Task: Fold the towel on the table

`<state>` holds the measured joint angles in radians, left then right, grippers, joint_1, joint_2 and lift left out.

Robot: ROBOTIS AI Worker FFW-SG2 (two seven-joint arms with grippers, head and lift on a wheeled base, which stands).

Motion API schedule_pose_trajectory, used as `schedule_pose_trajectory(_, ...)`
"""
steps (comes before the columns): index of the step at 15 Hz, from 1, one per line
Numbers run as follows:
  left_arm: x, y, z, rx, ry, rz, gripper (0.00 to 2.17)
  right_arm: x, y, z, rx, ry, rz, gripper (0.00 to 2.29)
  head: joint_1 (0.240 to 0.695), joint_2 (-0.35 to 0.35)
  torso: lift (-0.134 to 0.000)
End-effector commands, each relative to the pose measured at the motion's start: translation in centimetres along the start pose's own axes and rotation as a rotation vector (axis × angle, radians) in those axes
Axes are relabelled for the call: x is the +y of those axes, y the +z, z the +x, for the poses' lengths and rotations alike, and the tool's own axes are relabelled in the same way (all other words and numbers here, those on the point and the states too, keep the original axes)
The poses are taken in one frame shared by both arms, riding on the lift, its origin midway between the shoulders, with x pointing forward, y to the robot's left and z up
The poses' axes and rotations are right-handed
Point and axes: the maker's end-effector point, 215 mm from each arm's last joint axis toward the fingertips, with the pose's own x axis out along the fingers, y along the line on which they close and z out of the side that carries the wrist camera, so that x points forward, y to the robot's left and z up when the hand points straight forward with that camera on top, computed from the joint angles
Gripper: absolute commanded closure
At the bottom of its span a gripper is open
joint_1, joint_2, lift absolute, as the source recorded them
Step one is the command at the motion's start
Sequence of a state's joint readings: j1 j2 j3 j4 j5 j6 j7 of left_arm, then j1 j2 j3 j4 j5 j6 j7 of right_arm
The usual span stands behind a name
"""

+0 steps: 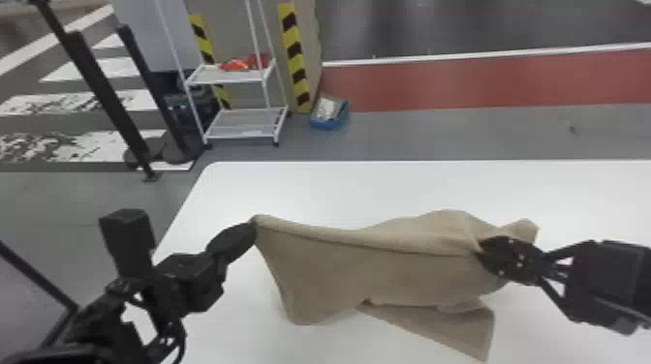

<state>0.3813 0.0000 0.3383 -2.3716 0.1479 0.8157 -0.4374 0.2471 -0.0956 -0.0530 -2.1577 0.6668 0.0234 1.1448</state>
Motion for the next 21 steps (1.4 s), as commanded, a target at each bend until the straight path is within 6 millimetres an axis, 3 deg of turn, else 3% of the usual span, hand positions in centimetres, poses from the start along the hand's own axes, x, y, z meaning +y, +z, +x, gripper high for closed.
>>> schedule_pose_trajectory(1,0.4,1.3,0.8,0.011,0.01,-0.012,2.15,-2.9,-0.9,0.3,0.088,-0.031,-0.113,2.02,0.695,0.213,-0.124)
schedule_pose_trajectory(3,0.6,2.4,1.2,0.007,0.016,-0.013,2.15,-4.7,-2.2,0.4,0.133,-0.052,-0.115,2.01,0.695,0.196,-0.124)
schedule_pose_trajectory(5,0.6,1.8,1.9,0.049,0.009,-0.022,2.15,-4.4,-4.0,1.5,0.174,-0.039,-0.114,1.93,0.695,0.179,-0.124)
schedule_pose_trajectory(6,0.6,1.0,2.3,0.068,0.009,-0.024,2.15,-3.8,-4.7,2.0,0.175,-0.028,-0.071,1.34,0.695,0.173,-0.124)
schedule_pose_trajectory(7,0.3,0.5,2.6,0.077,0.004,-0.027,2.15,-3.6,-5.0,2.4,0.17,-0.034,-0.03,0.44,0.695,0.165,-0.124)
schedule_pose_trajectory(8,0.2,-0.3,2.8,0.094,0.004,-0.027,2.15,-3.9,-5.9,2.6,0.188,-0.063,0.018,0.0,0.695,0.158,-0.124)
schedule_pose_trajectory(10,-0.2,-0.8,3.1,0.107,0.001,-0.02,2.15,-3.8,-6.3,2.2,0.195,-0.081,0.063,0.0,0.695,0.148,-0.124)
schedule_pose_trajectory(12,-0.2,-0.8,3.1,0.107,0.001,-0.02,2.15,-2.6,-5.5,0.4,0.164,-0.089,0.175,0.06,0.695,0.138,-0.124)
schedule_pose_trajectory(15,-0.1,-1.0,3.1,0.112,0.002,-0.021,2.15,2.1,-5.6,-1.6,0.152,-0.021,0.263,0.16,0.695,0.135,-0.124)
schedule_pose_trajectory(17,-0.3,-1.1,3.2,0.112,-0.001,-0.021,2.15,3.9,-7.2,-1.3,0.18,0.006,0.308,0.22,0.695,0.142,-0.124)
schedule_pose_trajectory(21,-0.5,-1.8,3.4,0.128,-0.002,-0.014,2.15,7.0,-9.7,1.3,0.204,0.077,0.361,0.44,0.695,0.137,-0.124)
